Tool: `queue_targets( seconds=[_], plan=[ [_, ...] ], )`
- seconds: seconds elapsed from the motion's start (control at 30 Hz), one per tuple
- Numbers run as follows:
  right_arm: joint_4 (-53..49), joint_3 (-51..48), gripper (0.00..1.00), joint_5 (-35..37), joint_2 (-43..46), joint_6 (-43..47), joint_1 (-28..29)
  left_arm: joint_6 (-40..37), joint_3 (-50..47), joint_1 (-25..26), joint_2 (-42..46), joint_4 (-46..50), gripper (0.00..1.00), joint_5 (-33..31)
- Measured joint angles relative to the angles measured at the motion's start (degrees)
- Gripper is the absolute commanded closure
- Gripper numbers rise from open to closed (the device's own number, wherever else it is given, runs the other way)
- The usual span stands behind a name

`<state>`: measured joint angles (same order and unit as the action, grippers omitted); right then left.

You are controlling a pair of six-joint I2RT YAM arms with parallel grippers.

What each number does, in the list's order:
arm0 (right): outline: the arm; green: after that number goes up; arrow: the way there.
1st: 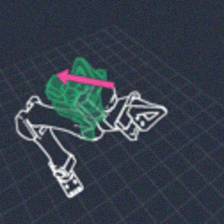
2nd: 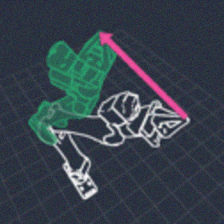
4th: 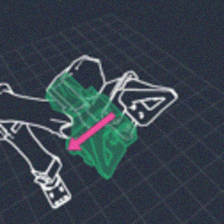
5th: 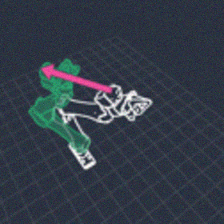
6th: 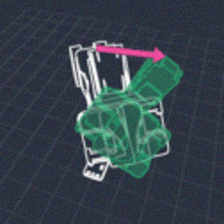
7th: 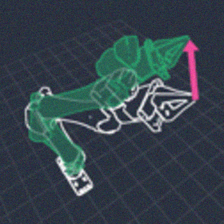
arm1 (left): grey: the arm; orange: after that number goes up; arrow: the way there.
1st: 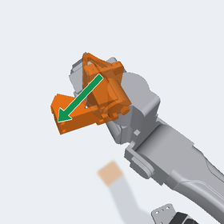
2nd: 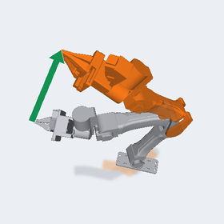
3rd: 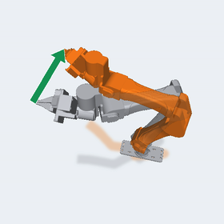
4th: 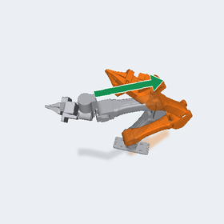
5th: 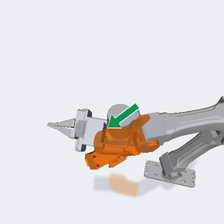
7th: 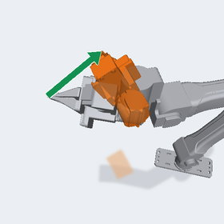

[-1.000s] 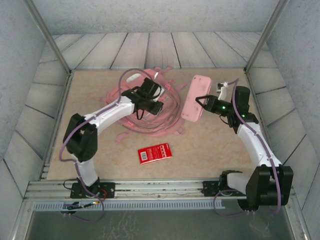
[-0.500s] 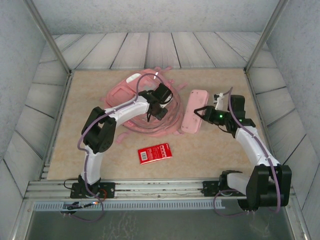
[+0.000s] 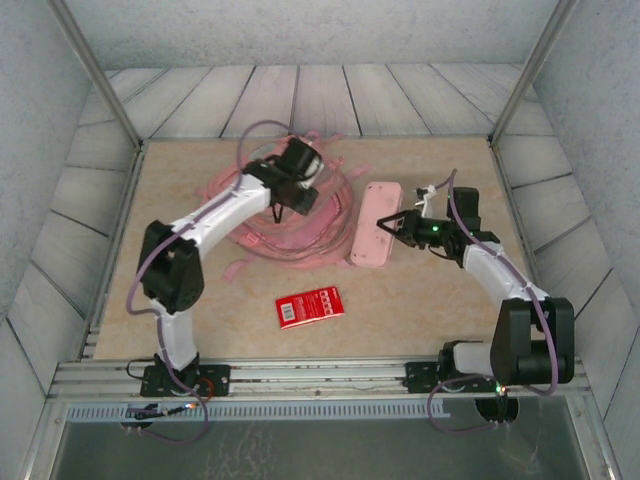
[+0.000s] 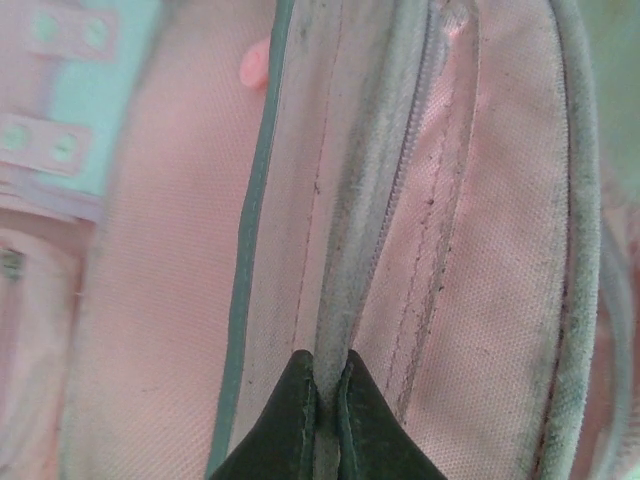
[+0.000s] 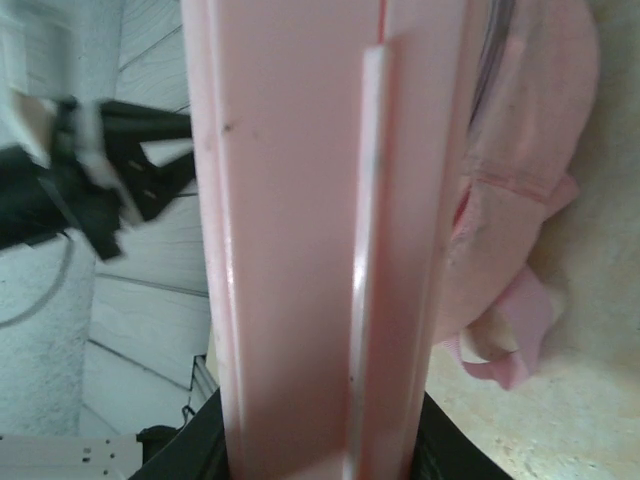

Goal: Pack the student bag

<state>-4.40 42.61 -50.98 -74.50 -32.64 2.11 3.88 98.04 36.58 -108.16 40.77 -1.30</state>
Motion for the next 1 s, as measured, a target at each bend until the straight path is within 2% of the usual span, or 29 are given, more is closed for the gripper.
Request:
queue_targets(
  seconds=[0.13,0.23,0.53,0.7,1.0],
  plan=[
    [2.5,1.7,0.78,-1.1,-4.2,-2.0,2.4,0.8,0.3,-5.8,4.8,-0.2,1.00,9.6],
    [5.3,4.3,0.79,-1.2,-8.8,-4.2,4.5,2.1,0.5,-8.0,5.8,-0.2,1.00,15.8],
    [23.9,9.9,0.78,2.8,-23.9,-21.6,11.3,7.7,0.7,-9.1,5.8,-3.5,1.00,30.2],
    [33.1,14.1,0.78,7.0,-31.2,-31.2,14.4,9.7,2.5,-9.3,5.6,-4.1,1.00,34.8],
    [37.5,22.4,0.78,12.3,-40.2,-39.6,19.1,11.8,5.6,-9.3,5.0,-4.7,1.00,39.3]
  ],
)
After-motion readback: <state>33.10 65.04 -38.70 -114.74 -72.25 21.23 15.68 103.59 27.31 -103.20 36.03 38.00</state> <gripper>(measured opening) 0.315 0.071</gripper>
